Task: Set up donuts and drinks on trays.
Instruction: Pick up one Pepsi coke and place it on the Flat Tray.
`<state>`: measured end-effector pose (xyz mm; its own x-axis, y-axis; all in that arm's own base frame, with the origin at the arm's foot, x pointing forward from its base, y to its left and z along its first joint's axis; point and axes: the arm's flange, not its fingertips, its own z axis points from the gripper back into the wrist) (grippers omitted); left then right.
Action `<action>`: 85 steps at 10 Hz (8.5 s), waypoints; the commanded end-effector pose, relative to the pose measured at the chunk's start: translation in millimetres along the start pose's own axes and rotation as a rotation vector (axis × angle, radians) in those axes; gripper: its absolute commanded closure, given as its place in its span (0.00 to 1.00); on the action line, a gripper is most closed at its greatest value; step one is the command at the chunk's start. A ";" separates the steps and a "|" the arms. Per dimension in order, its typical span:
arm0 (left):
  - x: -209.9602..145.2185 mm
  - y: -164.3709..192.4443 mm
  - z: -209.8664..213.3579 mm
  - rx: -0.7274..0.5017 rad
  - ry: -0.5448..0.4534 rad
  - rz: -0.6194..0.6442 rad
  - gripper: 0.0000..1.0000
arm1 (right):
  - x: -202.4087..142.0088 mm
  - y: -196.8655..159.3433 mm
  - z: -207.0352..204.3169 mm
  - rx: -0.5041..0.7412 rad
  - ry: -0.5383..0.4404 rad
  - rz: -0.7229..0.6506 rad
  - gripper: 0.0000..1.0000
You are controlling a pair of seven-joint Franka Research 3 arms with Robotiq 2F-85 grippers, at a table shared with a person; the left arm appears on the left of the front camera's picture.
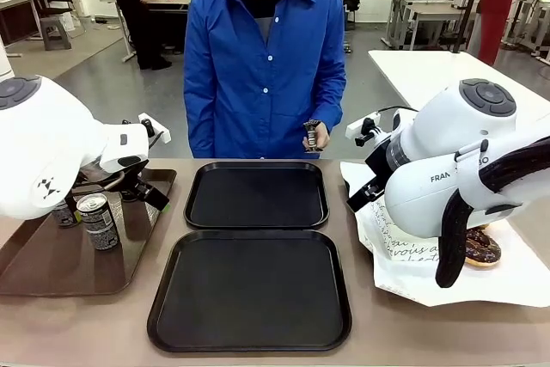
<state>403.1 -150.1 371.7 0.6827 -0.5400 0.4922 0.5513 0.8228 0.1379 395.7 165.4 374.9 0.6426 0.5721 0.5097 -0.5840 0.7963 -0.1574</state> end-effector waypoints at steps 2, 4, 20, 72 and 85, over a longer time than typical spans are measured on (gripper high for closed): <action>0.0 0.0 0.0 0.000 0.000 0.000 0.00 | 0.2 0.9 -0.1 0.001 0.000 0.002 0.00; 0.0 0.0 0.0 0.000 0.000 0.000 0.00 | 0.0 0.0 0.0 0.000 0.000 0.000 0.00; -37.7 10.2 188.3 -0.198 0.151 0.007 0.00 | -87.1 -8.5 218.0 0.292 0.204 -0.146 0.00; -1.9 54.6 64.4 0.044 0.484 0.488 0.00 | -308.5 -172.4 198.6 0.945 -0.135 -0.954 0.00; -6.5 72.2 29.5 0.010 0.429 0.666 0.00 | -308.5 -172.4 198.6 0.945 -0.135 -0.954 0.00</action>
<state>421.0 -76.0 413.4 0.9964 0.0156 0.0837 -0.0089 0.9968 -0.0794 196.8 -188.3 411.9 0.9690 -0.1862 0.1623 -0.0710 0.4196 0.9049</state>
